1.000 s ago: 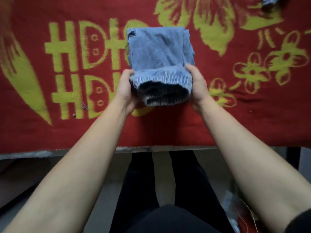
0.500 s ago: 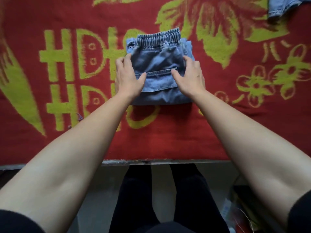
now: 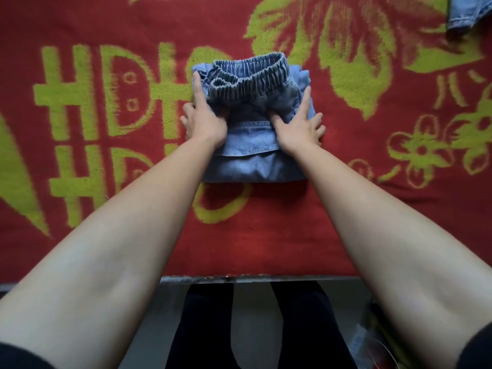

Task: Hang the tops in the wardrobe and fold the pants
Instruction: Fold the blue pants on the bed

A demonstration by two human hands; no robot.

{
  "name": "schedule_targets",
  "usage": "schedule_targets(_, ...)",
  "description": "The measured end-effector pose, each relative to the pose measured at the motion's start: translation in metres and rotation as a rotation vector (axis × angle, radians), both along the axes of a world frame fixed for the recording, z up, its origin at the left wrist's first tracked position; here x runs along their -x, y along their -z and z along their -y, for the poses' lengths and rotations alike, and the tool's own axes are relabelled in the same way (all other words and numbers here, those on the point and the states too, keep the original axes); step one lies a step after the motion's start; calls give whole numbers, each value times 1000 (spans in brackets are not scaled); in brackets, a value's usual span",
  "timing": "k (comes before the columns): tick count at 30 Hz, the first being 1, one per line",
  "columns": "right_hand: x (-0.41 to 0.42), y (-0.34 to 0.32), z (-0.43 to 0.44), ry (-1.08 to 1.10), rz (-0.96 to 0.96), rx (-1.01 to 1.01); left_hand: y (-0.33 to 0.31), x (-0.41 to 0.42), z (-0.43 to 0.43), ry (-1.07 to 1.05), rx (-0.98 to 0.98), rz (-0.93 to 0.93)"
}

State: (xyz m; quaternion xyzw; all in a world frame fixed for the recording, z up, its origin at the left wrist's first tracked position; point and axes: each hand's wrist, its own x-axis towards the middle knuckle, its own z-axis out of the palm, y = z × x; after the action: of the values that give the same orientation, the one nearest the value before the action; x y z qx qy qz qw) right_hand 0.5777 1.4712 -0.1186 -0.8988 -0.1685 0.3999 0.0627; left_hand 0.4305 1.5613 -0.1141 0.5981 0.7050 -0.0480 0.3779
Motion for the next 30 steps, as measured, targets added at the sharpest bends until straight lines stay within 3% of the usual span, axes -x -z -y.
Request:
schedule_targets(3,3,9,-6,18,145,-37,8,-5,-4,-45,12,-67)
schedule_targets(8,-9,4,3,130,26,-191,6,15,-15,-175,95,63)
schedule_targets(11,0,-12,23,131,117,-254,-14,22,3,-248,92,95)
schedule_targets(16,29,-42,96,123,219,-146,-31,57,69,-145,72,47)
schedule_targets(20,57,-51,145,238,242,-23,-35,74,106,-64,66,42)
schedule_targets(26,67,-26,162,270,-22,127,-14,86,111,39,191,52)
schedule_targets(30,74,-19,176,366,-174,-2,-10,98,133,-96,273,299)
